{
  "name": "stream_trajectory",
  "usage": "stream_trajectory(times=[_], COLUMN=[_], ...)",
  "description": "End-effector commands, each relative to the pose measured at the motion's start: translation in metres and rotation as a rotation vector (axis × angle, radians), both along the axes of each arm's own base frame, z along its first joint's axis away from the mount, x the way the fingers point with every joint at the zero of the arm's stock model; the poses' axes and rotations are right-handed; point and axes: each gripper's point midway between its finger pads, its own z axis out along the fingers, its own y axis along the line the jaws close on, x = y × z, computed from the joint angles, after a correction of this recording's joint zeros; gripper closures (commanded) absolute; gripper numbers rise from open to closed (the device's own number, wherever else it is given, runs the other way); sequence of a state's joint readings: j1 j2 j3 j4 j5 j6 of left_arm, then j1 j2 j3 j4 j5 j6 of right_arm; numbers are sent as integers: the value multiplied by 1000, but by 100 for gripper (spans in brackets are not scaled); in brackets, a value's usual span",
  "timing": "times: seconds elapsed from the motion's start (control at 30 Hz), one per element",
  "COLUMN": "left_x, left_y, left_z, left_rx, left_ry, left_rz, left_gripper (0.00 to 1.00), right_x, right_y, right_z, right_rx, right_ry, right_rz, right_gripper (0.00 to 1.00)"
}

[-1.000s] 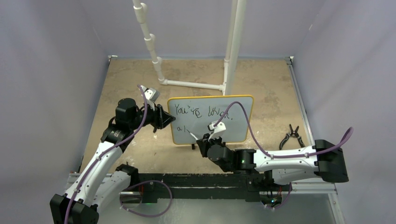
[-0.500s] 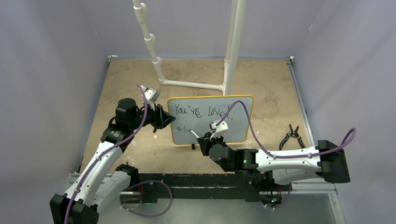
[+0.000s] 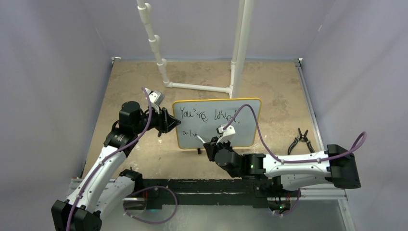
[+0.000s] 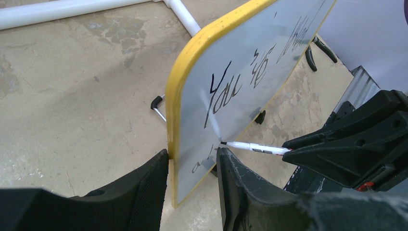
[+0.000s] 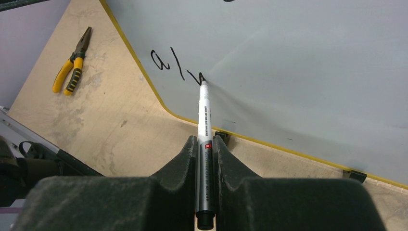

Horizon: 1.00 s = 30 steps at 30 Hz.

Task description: Write a sentence on the whiteboard

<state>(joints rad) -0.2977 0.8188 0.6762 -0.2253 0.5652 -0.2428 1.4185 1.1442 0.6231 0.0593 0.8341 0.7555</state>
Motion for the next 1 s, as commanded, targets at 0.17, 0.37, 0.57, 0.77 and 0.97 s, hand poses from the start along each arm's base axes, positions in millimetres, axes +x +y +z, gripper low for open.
stream_trajectory(times=[0.17,0.37,0.57,0.77,0.97], left_x=[0,0,0,0,0], left_y=[-4,-3,-3,-3,-3], left_z=[11,11,11,10,11], left_rx=[-9,-9,-8,-8,-8], left_ry=[-49,-49,-51,-48,-51], left_rz=[-21,-20,-19,-18,-19], left_gripper=[60,60,60,60,60], right_x=[11,14,15,14,0], right_y=[-6,-8,-9,-8,-3], right_z=[19,34,38,35,54], right_rx=[13,28,34,31,124], right_ry=[-35,-68,-79,-72,-117], right_rz=[-69,-76,-87,-74,58], right_gripper=[100,100,100,100,100])
